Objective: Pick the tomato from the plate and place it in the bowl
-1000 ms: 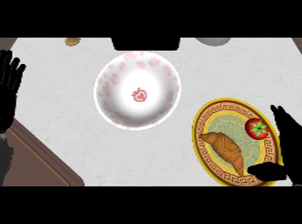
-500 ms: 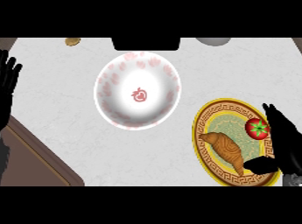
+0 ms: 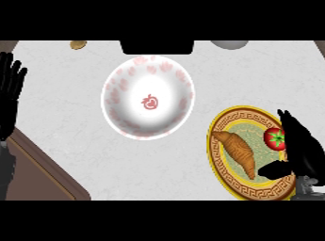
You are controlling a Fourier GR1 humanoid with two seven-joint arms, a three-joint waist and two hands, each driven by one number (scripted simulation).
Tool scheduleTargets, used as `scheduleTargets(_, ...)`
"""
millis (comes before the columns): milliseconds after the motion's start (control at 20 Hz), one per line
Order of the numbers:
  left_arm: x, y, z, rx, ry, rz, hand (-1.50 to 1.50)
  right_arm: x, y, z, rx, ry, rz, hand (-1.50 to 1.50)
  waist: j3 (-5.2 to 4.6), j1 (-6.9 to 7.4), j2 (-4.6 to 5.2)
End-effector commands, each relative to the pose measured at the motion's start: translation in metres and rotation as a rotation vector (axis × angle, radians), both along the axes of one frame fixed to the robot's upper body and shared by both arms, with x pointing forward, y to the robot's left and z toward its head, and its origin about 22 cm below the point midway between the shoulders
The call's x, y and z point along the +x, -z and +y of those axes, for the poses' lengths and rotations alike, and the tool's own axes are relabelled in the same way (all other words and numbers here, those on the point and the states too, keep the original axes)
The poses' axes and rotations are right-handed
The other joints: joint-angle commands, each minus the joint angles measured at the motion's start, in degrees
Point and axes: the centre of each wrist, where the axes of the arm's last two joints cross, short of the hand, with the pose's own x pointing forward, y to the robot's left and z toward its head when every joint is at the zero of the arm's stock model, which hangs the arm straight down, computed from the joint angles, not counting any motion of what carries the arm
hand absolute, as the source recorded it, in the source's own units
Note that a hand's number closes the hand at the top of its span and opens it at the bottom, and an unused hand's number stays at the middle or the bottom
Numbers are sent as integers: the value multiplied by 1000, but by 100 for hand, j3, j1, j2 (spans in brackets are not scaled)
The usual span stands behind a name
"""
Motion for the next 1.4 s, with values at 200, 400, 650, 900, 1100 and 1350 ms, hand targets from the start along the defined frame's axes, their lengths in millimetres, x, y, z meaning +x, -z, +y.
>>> scheduleTargets(200, -2, 9, 8, -5, -11, 8, 0, 3, 13, -24, 18, 66, 39, -150, 3, -2, 2)
scheduleTargets(400, -4, -2, 3, 5, 2, -19, 0, 2, 24, -31, 5, 66, 57, -150, 3, 1, 0)
scheduleTargets(650, -3, 5, 9, 12, 18, -17, 0, 4, 46, -29, -60, -4, -74, 150, 4, 8, 4)
scheduleTargets(900, -9, 12, 15, 12, 12, -14, 0, 33, 19, -41, -103, -3, -92, 150, 3, 23, 3)
scheduleTargets(1100, 6, -3, 1, 12, 35, -17, 0, 53, -3, -106, -135, -300, 102, 150, 18, 236, 85)
scheduleTargets(1350, 12, -12, -7, -4, 55, -30, 0, 75, -53, -161, -135, -508, 171, 150, 27, 351, 112)
